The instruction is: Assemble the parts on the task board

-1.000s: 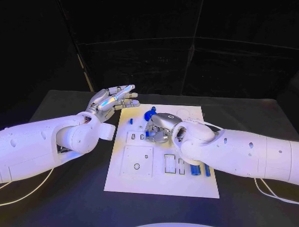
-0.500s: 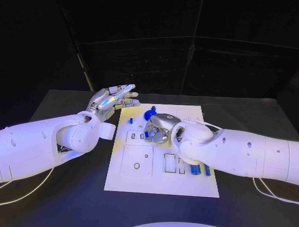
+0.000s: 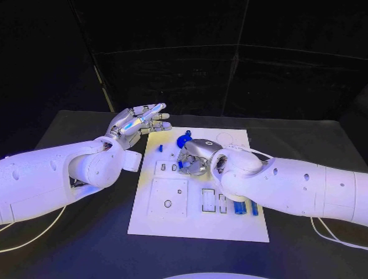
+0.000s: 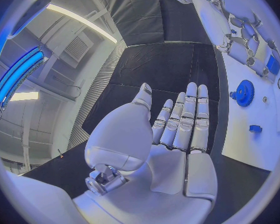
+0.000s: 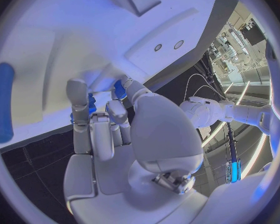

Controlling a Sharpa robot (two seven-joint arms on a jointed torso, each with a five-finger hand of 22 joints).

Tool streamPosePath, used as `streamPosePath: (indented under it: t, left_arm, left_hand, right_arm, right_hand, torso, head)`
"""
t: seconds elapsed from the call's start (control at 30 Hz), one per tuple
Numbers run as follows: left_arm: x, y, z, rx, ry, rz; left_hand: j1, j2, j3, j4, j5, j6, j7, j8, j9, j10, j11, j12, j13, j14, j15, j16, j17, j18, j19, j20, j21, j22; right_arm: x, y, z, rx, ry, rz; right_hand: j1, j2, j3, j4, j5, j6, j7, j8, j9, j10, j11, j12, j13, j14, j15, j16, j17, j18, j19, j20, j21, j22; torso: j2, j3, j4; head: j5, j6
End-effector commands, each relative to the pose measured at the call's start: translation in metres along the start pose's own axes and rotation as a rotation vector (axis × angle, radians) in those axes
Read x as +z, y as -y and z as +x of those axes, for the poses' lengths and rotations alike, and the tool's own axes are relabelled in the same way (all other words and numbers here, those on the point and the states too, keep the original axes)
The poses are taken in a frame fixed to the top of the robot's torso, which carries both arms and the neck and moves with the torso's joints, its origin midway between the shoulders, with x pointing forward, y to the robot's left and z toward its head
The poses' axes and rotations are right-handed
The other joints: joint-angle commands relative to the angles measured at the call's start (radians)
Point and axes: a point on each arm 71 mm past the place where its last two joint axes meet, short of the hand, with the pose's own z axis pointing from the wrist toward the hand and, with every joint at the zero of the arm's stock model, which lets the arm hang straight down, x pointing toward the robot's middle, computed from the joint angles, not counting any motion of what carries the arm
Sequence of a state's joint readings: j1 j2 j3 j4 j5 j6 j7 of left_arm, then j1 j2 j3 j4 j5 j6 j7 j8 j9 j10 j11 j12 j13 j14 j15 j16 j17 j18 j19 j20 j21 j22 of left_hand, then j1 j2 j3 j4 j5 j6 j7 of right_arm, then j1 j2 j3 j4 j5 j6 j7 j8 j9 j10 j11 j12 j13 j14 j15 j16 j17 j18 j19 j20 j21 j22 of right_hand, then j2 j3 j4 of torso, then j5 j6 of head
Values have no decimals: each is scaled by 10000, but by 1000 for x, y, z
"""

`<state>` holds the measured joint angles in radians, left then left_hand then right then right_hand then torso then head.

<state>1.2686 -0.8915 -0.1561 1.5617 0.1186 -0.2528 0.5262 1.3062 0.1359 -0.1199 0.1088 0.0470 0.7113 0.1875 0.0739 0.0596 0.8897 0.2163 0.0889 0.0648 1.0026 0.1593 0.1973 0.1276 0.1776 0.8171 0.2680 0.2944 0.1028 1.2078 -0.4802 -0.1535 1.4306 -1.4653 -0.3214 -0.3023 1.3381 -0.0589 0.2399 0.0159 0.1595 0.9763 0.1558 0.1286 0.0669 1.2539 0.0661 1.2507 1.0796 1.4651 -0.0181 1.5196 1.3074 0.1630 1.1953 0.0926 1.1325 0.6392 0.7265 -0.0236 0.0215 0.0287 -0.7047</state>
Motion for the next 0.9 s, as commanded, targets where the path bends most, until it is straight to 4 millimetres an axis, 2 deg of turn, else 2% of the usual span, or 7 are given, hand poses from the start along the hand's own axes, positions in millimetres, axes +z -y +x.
streamPosePath:
  t: [0.03,0.6,0.9]
  left_arm:
    - [1,2,2,-25,-154,118]
    - [0,2,2,-46,-189,102]
    - [0,2,2,-50,-197,99]
  left_hand:
    - [2,79,-26,-13,15,68,865,-43,11,43,17,-44,0,30,41,-59,8,43,-7,32,-59,-12]
    - [7,85,-37,-35,15,100,856,-46,14,64,11,-48,1,42,37,-73,13,45,2,32,-67,-25]
    - [7,85,-37,-35,15,100,856,-46,14,64,11,-48,1,42,37,-73,13,45,2,32,-67,-25]
  right_arm:
    - [0,2,2,-47,-217,147]
    - [1,0,2,25,-140,114]
    - [1,-2,1,165,66,-2]
  right_hand:
    - [-59,-72,12,36,-62,-124,8,-64,-16,-115,14,-72,-36,804,80,-3,1461,-116,-60,2,-68,-28]
    - [-166,-186,-85,92,-152,-388,68,-235,-18,-284,76,-220,-232,795,138,-20,1429,-103,-92,62,-118,-96]
    - [-213,-281,-213,159,-364,-726,139,-468,-21,-374,144,-289,-327,795,194,-21,1433,-100,-98,115,-141,-121]
  torso:
    - [-2,-2,2]
    - [-3,-4,6]
    - [-1,-2,2]
  head:
    - [6,-5]
    - [-7,-20]
    - [-10,-23]
